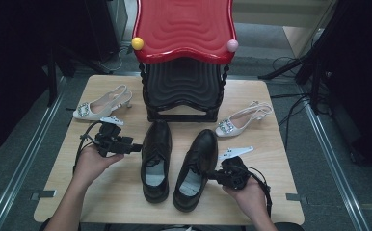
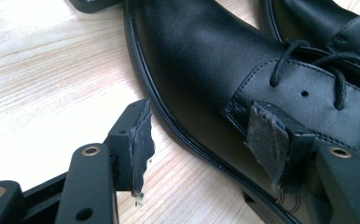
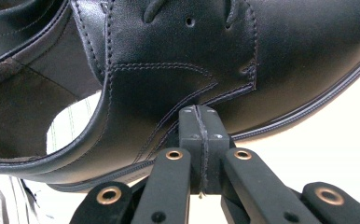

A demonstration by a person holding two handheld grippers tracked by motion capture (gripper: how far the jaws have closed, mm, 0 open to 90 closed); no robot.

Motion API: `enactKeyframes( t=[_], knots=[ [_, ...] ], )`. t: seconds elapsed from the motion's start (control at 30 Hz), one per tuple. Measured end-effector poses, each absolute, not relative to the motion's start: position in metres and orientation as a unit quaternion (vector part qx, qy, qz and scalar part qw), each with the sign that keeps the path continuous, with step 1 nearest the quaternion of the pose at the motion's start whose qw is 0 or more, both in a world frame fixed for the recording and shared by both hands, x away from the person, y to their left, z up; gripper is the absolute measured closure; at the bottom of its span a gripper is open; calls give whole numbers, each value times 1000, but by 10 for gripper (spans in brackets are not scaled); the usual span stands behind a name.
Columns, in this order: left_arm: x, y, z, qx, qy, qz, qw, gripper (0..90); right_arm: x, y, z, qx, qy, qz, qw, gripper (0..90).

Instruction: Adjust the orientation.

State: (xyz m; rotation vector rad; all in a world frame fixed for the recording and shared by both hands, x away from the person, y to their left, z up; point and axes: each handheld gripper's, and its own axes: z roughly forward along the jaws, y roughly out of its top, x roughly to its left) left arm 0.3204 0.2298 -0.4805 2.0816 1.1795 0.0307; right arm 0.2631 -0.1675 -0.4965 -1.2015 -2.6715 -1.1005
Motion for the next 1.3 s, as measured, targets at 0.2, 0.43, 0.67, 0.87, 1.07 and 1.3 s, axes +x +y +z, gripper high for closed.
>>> enactKeyframes(
  t=[0.2, 0.43, 0.67, 0.87, 1.07, 1.3],
  knots=[
    [316, 231, -483, 810, 460, 12, 363, 406, 271, -163, -496, -384, -855, -350, -3, 900],
    [311, 233, -485, 810, 463, 12, 360, 410, 280, -156, -497, -380, -857, -349, -6, 900],
    [306, 233, -488, 811, 463, 8, 357, 441, 286, -149, -497, -376, -859, -348, -8, 900],
    [304, 226, -496, 822, 457, 2, 340, 706, 292, -143, -496, -372, -860, -348, -12, 900],
    [303, 215, -505, 836, 443, -18, 323, 819, 298, -141, -498, -373, -858, -354, -6, 900],
    [303, 212, -507, 838, 435, -34, 328, 900, 301, -135, -497, -375, -857, -353, -11, 900]
  ],
)
